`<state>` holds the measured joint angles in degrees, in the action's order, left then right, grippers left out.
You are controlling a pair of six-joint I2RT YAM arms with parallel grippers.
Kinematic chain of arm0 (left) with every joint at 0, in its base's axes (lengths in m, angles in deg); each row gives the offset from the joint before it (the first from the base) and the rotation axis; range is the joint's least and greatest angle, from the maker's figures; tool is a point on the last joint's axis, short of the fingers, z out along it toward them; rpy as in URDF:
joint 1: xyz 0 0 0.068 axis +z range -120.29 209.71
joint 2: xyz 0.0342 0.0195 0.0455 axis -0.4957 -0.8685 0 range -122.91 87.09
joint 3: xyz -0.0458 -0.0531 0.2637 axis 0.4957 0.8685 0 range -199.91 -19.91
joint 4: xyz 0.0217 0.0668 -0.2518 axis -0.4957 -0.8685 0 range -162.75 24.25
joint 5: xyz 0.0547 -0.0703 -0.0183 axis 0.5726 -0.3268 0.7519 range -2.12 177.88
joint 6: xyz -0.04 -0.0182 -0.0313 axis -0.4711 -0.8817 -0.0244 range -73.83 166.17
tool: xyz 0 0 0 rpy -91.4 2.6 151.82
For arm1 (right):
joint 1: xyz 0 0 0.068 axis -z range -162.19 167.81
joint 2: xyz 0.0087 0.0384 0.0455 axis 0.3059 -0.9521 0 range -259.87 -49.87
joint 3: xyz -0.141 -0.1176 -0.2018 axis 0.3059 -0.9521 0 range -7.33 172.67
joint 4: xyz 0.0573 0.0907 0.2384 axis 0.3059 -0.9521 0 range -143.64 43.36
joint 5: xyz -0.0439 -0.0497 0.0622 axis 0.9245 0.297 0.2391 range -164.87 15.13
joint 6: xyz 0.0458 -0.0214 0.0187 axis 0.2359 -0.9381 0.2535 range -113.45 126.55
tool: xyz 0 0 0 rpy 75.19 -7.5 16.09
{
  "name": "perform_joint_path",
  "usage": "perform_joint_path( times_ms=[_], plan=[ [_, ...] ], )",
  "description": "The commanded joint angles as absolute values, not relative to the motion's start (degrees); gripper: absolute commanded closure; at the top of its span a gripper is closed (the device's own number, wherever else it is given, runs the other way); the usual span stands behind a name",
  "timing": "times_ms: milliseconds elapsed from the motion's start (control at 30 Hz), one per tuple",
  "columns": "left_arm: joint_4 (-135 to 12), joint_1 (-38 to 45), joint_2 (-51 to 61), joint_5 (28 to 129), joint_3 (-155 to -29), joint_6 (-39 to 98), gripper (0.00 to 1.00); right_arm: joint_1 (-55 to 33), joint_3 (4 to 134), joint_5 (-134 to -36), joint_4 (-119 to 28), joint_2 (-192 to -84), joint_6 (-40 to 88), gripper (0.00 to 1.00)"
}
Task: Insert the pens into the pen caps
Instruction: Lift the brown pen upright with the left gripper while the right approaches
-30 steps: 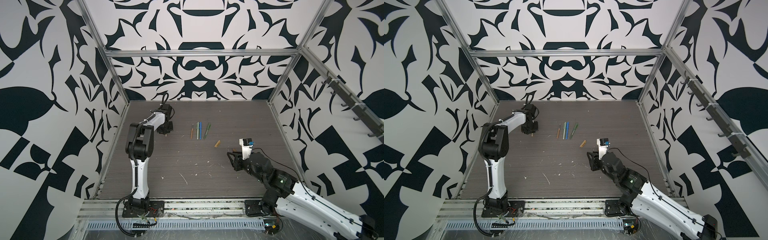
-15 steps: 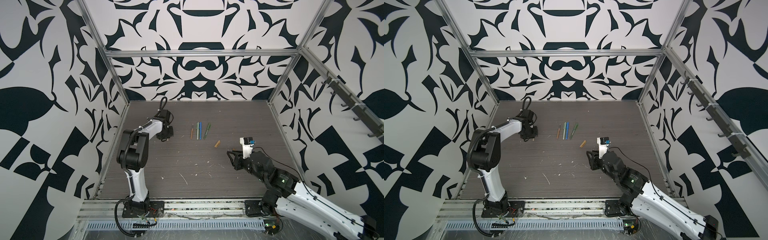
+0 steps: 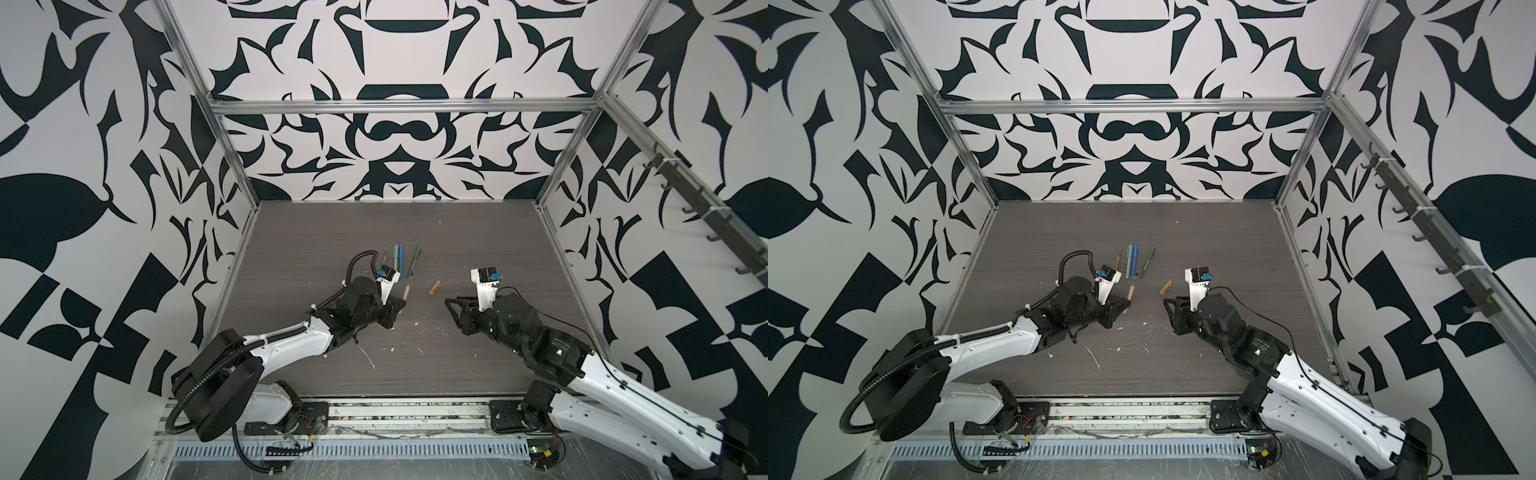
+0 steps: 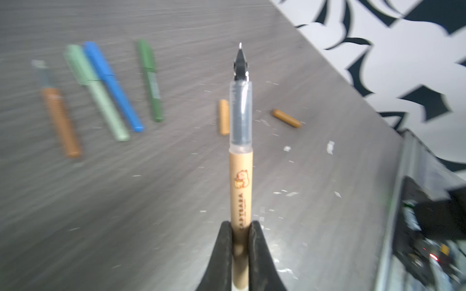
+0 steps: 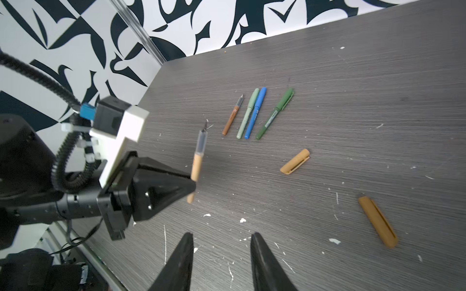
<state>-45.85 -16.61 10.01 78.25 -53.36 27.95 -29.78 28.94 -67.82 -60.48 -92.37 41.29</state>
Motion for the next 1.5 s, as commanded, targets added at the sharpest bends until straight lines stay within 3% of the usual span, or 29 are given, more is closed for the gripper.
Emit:
perform_joint_path(
  times_ms=[0, 200, 600, 800, 967, 1033, 1100, 1133, 1200, 1300, 1467],
  plan=[
    [-36.9, -18.9, 12.1, 73.1, -53.7, 27.2, 1.0, -29.6, 32.1, -71.2, -55.8, -93.6, 42.2, 0.52],
    [-36.2, -20.5, 11.8, 70.4, -54.3, 26.0, 1.0, -29.6, 33.2, -71.7, -54.0, -97.6, 44.4, 0.48],
    [-35.8, -21.2, 13.6, 68.1, -52.9, 26.0, 1.0, -29.6, 35.3, -72.6, -48.4, -105.4, 45.7, 0.48],
    [-36.4, -21.2, 13.6, 66.9, -52.7, 26.1, 1.0, -29.6, 36.4, -71.9, -47.1, -108.8, 46.0, 0.6],
    [-37.8, -21.2, 16.4, 65.8, -52.6, 27.1, 1.0, -29.6, 36.8, -73.2, -45.5, -110.5, 46.4, 0.83],
    [-39.4, -21.2, 17.0, 64.7, -52.9, 28.1, 0.96, -29.6, 36.8, -74.0, -45.1, -110.7, 46.5, 0.94],
    [-40.9, -21.2, 17.1, 63.7, -53.3, 28.3, 0.82, -29.6, 36.9, -74.9, -44.9, -110.8, 46.7, 1.0],
    [-41.2, -21.2, 17.1, 63.7, -53.5, 28.2, 0.7, -29.6, 36.8, -75.0, -44.9, -110.9, 46.8, 1.0],
    [-41.0, -21.2, 16.7, 64.0, -53.4, 27.6, 0.61, -29.6, 36.5, -75.4, -44.5, -110.9, 47.2, 1.0],
    [-39.3, -21.2, 15.8, 64.7, -53.1, 26.6, 0.59, -29.6, 35.8, -76.1, -43.7, -110.8, 47.8, 1.0],
    [-37.0, -21.2, 15.0, 65.3, -53.1, 25.7, 0.66, -29.6, 35.0, -77.4, -42.8, -110.8, 48.6, 1.0]
  ],
)
